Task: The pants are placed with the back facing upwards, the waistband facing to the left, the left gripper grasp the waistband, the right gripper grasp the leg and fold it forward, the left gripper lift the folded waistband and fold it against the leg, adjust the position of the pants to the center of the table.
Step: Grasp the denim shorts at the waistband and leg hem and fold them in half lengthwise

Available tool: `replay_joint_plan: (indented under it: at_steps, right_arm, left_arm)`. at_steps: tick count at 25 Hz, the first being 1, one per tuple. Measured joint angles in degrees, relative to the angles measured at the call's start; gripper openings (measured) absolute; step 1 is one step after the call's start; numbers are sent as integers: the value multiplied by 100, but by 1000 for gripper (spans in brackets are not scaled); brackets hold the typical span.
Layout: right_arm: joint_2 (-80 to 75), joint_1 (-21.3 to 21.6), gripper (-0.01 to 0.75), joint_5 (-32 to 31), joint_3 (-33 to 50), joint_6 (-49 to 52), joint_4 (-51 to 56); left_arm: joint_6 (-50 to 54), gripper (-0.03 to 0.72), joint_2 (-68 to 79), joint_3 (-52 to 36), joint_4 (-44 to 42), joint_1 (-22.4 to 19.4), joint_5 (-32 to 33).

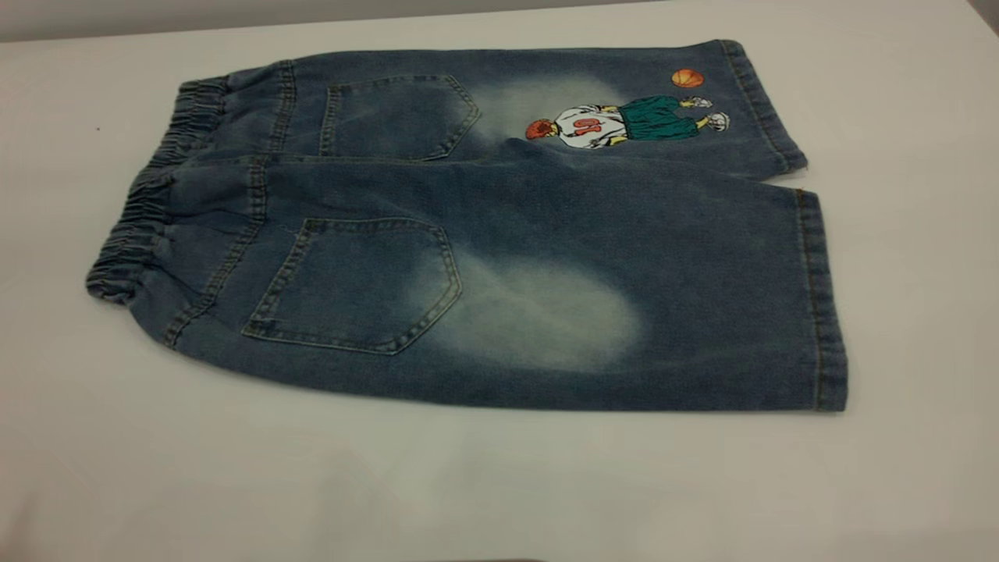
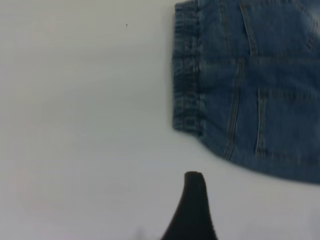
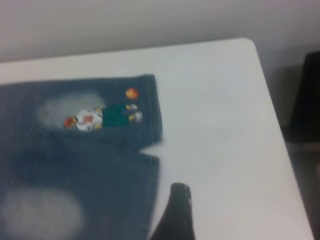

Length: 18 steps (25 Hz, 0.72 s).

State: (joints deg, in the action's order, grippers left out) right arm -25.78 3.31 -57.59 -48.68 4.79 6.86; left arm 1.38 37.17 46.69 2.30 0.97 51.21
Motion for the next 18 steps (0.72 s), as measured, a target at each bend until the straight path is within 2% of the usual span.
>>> replay_joint_plan:
  at_steps: [5, 9, 18]
  right_arm:
    - [-899, 0, 592, 511, -143, -152, 500]
    - [-1461, 0, 592, 563, -143, -479, 743]
    - [-2066, 0, 592, 457, -167, -974, 919]
  left_arm:
    - [469, 570, 1495, 731, 0, 0, -122]
    - [688, 570, 2521, 1030, 0, 0, -173]
    - [761, 570, 4453, 1088, 0, 0, -644]
